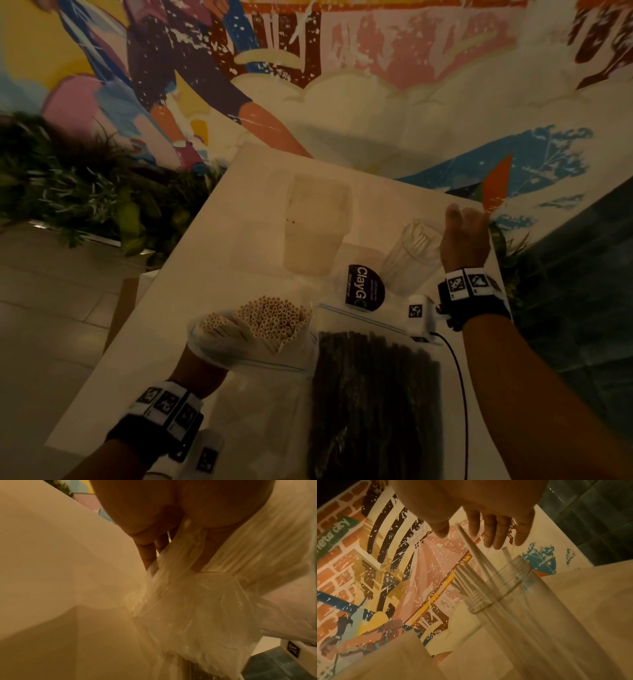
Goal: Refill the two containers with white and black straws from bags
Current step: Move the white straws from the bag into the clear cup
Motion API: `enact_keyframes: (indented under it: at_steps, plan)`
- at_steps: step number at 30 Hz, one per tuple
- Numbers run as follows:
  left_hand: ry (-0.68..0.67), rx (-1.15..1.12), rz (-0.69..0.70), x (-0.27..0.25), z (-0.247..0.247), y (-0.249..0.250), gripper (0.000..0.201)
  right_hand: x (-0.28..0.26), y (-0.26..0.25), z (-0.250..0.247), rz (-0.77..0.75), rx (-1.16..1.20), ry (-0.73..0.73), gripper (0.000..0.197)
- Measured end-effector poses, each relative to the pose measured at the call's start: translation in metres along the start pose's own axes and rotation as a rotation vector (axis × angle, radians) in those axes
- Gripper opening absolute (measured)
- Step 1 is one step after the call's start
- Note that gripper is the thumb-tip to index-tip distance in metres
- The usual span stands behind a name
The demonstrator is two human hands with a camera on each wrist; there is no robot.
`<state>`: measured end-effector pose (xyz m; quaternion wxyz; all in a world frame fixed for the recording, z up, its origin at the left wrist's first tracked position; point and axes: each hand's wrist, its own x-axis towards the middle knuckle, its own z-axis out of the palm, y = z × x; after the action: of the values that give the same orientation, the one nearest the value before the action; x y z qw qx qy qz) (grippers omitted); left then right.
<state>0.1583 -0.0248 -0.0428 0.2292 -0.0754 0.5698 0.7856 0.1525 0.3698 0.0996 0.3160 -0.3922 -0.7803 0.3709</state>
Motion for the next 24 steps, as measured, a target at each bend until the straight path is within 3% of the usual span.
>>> enact_keyframes:
  at_steps: [2,3,4,6,8,10,11,12,13,14,15,16,17,18,19,20,21,22,24]
  plan:
    - [0.016,-0.009,-0.012,-0.002,-0.009,-0.003,0.043,-0.002,0.002,0.002,-0.056,0.082,0.120,0.053]
    - [0.015,0.014,0.047,-0.002,-0.007,-0.001,0.060,-0.003,0.004,0.003,-0.104,0.074,0.146,0.055]
    - [0.031,0.020,0.079,-0.001,-0.004,0.000,0.075,-0.005,0.004,0.005,-0.165,0.019,0.117,0.055]
    - [0.054,-0.026,0.079,-0.003,0.007,0.010,0.084,-0.008,0.009,0.010,-0.293,-0.165,-0.068,0.055]
    - [0.072,-0.074,0.100,-0.006,0.009,0.010,0.082,-0.014,0.016,0.014,-0.405,-0.422,-0.251,0.063]
    - [-0.106,-0.189,0.133,-0.009,0.010,0.013,0.067,-0.019,0.015,0.013,-0.444,-0.571,-0.219,0.067]
    - [-0.243,-0.276,0.144,-0.009,0.010,0.015,0.058,-0.022,0.010,0.011,-0.456,-0.572,-0.157,0.064]
    - [-0.294,-0.326,0.156,-0.011,0.011,0.020,0.058,-0.027,0.004,0.009,-0.497,-0.517,-0.103,0.061]
    - [-0.296,-0.367,0.202,-0.011,0.011,0.020,0.061,-0.035,-0.002,0.006,-0.555,-0.424,-0.073,0.059]
    - [-0.247,-0.388,0.353,-0.011,0.006,0.021,0.063,-0.044,-0.008,0.004,-0.624,-0.326,-0.056,0.057]
    - [-0.323,-0.518,0.330,-0.011,-0.001,0.020,0.059,-0.054,-0.014,0.003,-0.686,-0.263,-0.054,0.056]
    - [-0.307,-0.567,0.311,-0.016,-0.001,0.024,0.058,-0.065,-0.018,0.001,-0.733,-0.248,-0.059,0.056]
    - [-0.162,-0.464,0.287,-0.022,0.001,0.023,0.064,-0.074,-0.021,0.000,-0.754,-0.269,-0.066,0.059]
    - [0.061,-0.148,0.366,-0.016,0.002,0.021,0.067,-0.081,-0.022,-0.001,-0.742,-0.306,-0.079,0.064]
    - [0.050,0.140,0.402,-0.012,0.010,0.017,0.064,-0.088,-0.021,-0.002,-0.699,-0.332,-0.108,0.070]
    - [-0.039,0.100,0.251,-0.010,0.008,0.016,0.064,-0.097,-0.020,-0.003,-0.648,-0.343,-0.150,0.074]
    - [-0.031,-0.002,0.136,-0.011,0.012,0.017,0.071,-0.107,-0.018,-0.005,-0.613,-0.326,-0.210,0.075]
    - [-0.015,-0.080,0.098,-0.012,0.010,0.018,0.075,-0.120,-0.017,-0.006,-0.588,-0.274,-0.309,0.072]
    - [-0.076,-0.061,0.123,-0.014,0.013,0.025,0.075,-0.151,-0.020,-0.007,-0.474,-0.097,-0.690,0.072]
